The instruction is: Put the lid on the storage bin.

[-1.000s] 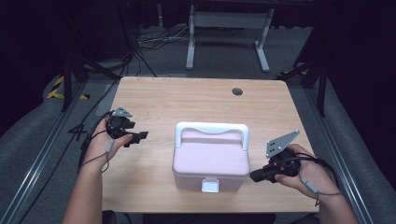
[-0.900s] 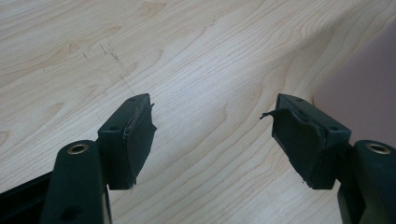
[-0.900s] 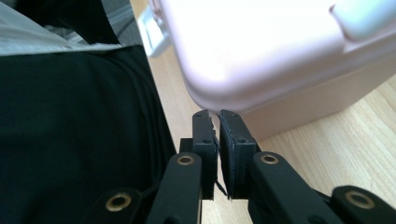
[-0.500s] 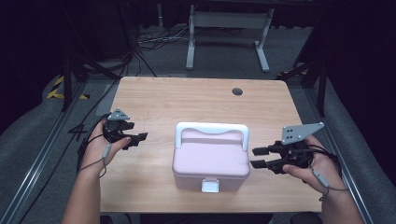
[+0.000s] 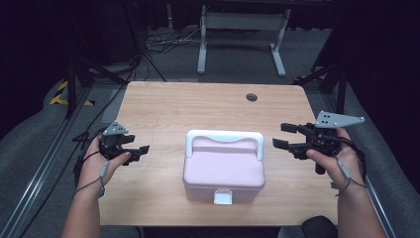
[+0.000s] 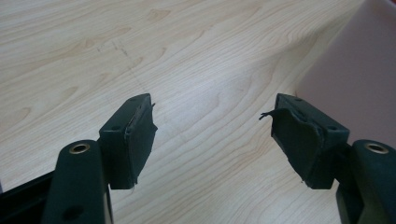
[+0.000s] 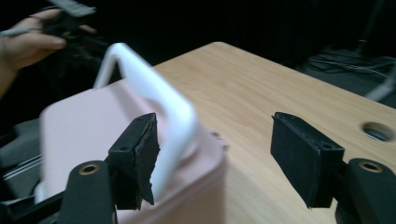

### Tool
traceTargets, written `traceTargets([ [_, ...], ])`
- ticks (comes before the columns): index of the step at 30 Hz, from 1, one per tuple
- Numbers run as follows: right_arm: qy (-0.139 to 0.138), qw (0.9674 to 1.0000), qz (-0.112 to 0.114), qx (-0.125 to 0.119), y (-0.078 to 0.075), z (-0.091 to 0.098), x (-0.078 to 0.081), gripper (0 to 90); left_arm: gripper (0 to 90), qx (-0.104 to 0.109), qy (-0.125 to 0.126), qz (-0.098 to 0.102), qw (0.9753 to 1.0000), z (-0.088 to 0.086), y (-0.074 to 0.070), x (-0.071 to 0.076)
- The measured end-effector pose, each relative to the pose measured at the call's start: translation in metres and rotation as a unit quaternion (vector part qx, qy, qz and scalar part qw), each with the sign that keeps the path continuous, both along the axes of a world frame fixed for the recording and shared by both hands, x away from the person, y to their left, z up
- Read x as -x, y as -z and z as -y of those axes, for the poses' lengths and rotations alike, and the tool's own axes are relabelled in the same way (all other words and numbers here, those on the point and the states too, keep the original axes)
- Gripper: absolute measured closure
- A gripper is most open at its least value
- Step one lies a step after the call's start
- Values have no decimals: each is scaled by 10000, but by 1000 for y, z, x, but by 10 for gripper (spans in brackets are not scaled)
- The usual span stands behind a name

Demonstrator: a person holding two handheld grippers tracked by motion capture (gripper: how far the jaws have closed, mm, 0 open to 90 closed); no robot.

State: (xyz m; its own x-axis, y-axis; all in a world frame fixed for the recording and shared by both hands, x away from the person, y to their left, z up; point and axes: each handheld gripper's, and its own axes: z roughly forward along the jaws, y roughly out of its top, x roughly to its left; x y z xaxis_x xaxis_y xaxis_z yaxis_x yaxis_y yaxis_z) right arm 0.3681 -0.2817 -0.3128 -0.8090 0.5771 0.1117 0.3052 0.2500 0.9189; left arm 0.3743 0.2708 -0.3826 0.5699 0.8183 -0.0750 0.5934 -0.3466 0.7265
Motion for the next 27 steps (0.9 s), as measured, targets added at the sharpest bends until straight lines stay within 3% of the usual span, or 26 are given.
traceTargets([
  [2, 348, 9993, -59, 137, 2, 8, -6, 316, 306, 21, -39, -23, 10000, -1, 1, 1],
  [6, 740, 9971, -121, 150, 8, 20, -15, 292, 306, -28, -73, -35, 10000, -3, 3, -1],
  [9, 1114, 9930, -132, 366, 14, 31, -21, 278, 306, -59, -62, -87, 9999, -2, 4, -2],
  [17, 1709, 9832, -426, 478, 31, 61, -34, 266, 305, -87, -108, -115, 9998, -2, 8, -7],
  [22, 2055, 9741, -514, 796, 42, 75, -41, 266, 304, -151, -120, -131, 9997, -2, 10, -11],
  [25, 2281, 9658, -544, 1103, 50, 80, -44, 265, 302, -187, -122, -189, 9996, -2, 12, -13],
  [27, 2356, 9622, -583, 1233, 56, 82, -46, 265, 302, -195, -135, -198, 9995, -2, 14, -16],
])
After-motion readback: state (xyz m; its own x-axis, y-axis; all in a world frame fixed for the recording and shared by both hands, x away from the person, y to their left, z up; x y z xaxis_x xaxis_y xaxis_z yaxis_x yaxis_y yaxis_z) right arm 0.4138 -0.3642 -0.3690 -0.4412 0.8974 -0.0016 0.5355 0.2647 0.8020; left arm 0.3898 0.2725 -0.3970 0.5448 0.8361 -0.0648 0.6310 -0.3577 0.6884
